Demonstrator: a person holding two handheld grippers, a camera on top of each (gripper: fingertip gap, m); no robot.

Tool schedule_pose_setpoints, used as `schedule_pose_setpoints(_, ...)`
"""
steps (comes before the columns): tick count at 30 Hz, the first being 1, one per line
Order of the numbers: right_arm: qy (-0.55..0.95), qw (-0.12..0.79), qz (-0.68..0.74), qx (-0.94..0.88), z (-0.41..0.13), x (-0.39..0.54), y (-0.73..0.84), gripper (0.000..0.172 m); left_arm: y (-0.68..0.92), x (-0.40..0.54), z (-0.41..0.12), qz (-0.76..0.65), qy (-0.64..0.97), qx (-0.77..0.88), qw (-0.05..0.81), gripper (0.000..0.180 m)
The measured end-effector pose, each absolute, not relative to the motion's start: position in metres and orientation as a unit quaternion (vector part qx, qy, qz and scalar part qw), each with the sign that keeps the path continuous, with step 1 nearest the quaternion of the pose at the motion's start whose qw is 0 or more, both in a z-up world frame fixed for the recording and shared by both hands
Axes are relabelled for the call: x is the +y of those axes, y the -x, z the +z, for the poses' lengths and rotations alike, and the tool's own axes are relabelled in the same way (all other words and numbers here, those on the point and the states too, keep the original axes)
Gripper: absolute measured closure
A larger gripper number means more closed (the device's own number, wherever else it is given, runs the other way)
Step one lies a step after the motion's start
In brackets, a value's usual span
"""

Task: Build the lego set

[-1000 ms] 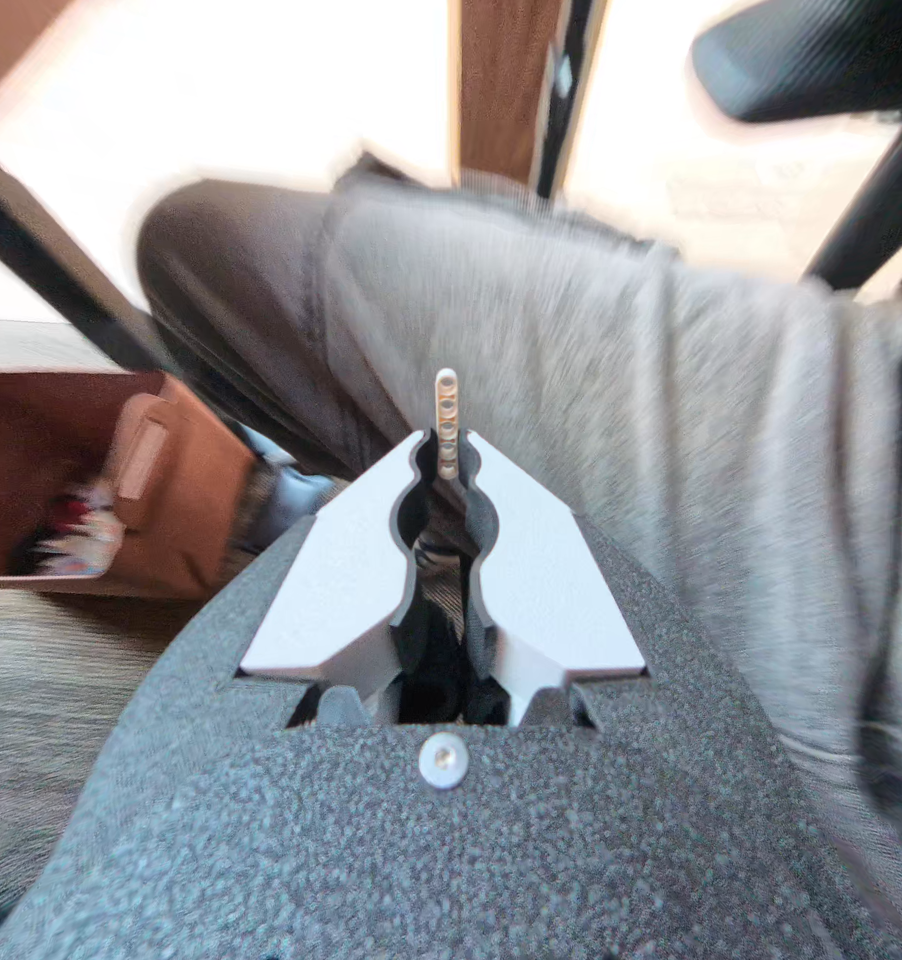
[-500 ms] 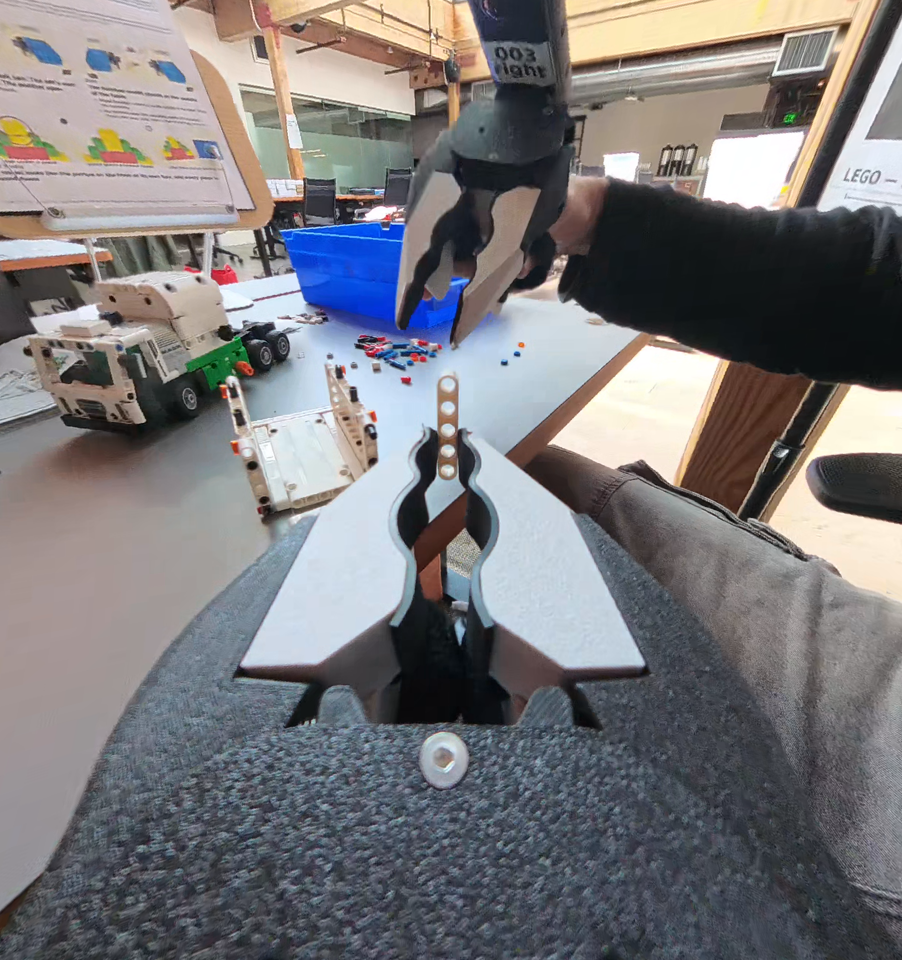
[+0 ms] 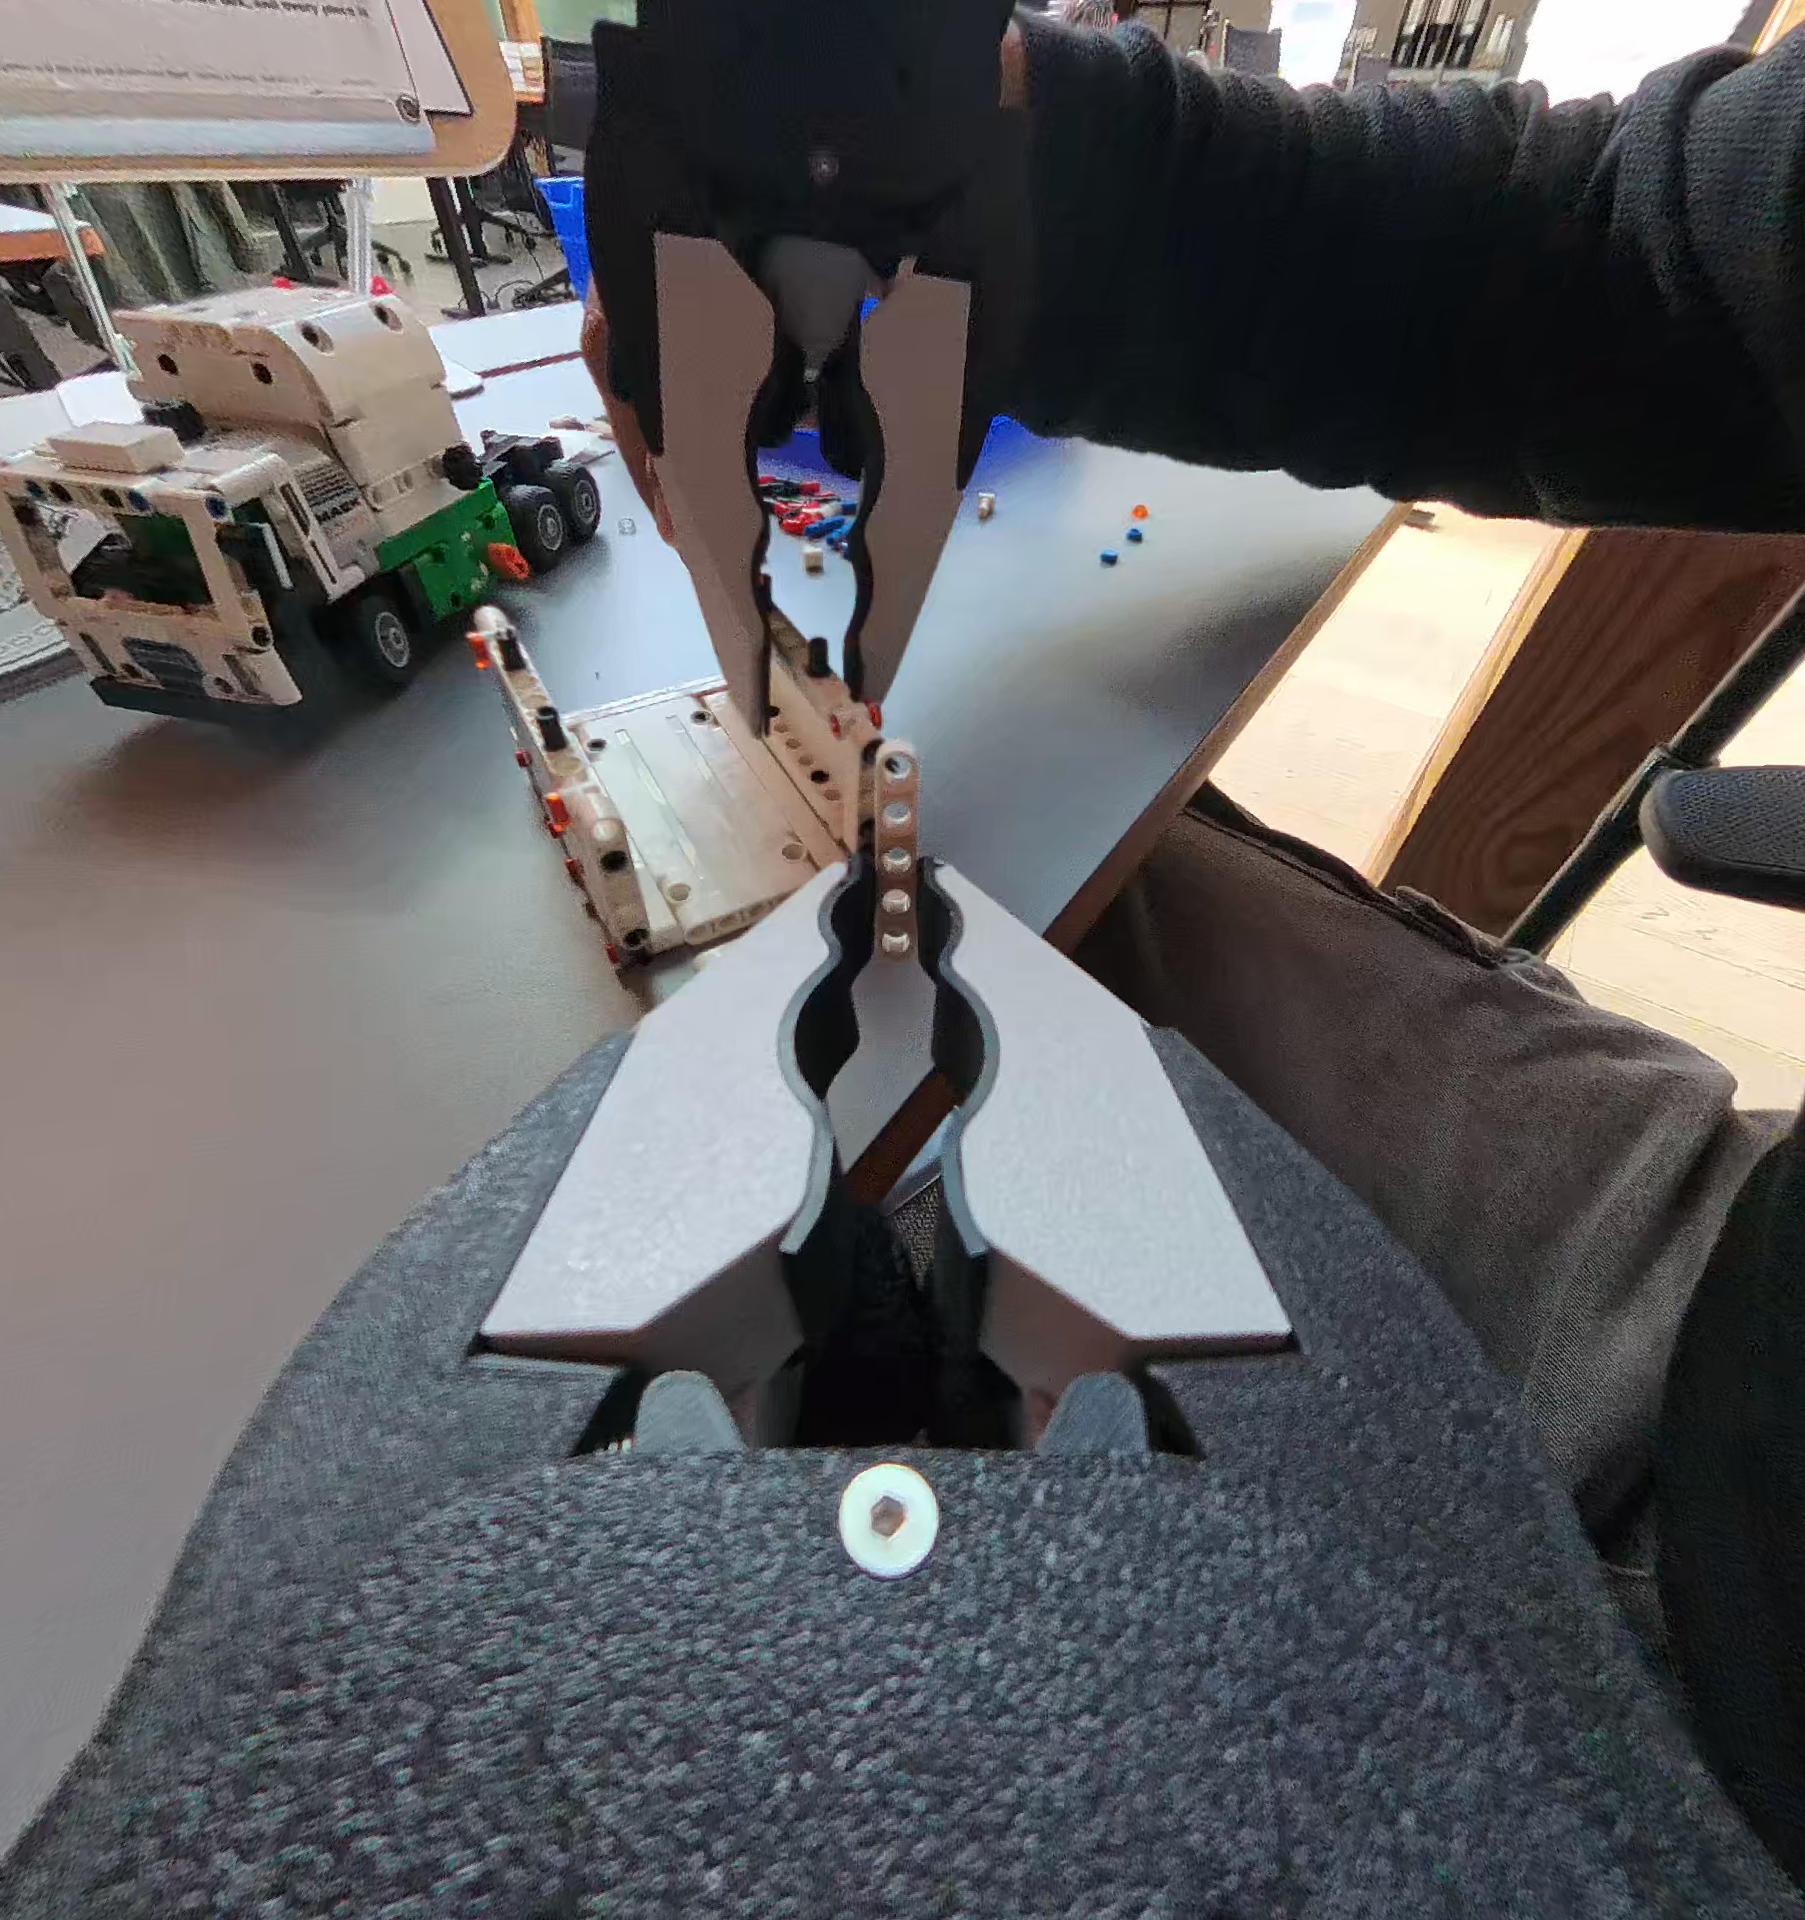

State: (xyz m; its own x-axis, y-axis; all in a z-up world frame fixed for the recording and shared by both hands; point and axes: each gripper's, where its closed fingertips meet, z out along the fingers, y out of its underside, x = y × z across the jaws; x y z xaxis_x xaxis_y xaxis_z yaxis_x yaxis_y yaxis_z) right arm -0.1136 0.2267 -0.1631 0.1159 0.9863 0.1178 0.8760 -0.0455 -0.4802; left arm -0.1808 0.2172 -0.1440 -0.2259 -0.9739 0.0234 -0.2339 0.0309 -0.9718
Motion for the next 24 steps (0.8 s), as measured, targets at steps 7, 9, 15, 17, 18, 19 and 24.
schedule_pose_setpoints(7,0.744,0.250,0.166,-0.597,-0.153,0.246,0.130,0.166,0.181,0.239,-0.136,-0.474,0.525,0.604,0.367,0.174)
schedule_pose_setpoints(9,0.772,0.271,0.200,-0.539,-0.148,0.255,0.130,0.166,0.183,0.249,-0.130,-0.480,0.529,0.595,0.367,0.174)
schedule_pose_setpoints(15,0.757,0.365,0.326,-0.432,-0.130,0.262,0.138,0.166,0.177,0.273,-0.126,-0.476,0.534,0.633,0.298,0.174)
schedule_pose_setpoints(17,0.749,0.370,0.362,-0.413,-0.122,0.257,0.138,0.166,0.171,0.276,-0.126,-0.496,0.532,0.631,0.270,0.174)
schedule_pose_setpoints(18,0.748,0.375,0.364,-0.409,-0.120,0.257,0.136,0.166,0.169,0.278,-0.126,-0.507,0.529,0.628,0.262,0.175)
schedule_pose_setpoints(19,0.748,0.379,0.364,-0.405,-0.119,0.257,0.134,0.166,0.167,0.279,-0.124,-0.521,0.525,0.622,0.257,0.175)
schedule_pose_setpoints(24,0.750,0.378,0.379,-0.388,-0.118,0.257,0.135,0.166,0.164,0.269,-0.113,-0.583,0.487,0.612,0.223,0.175)
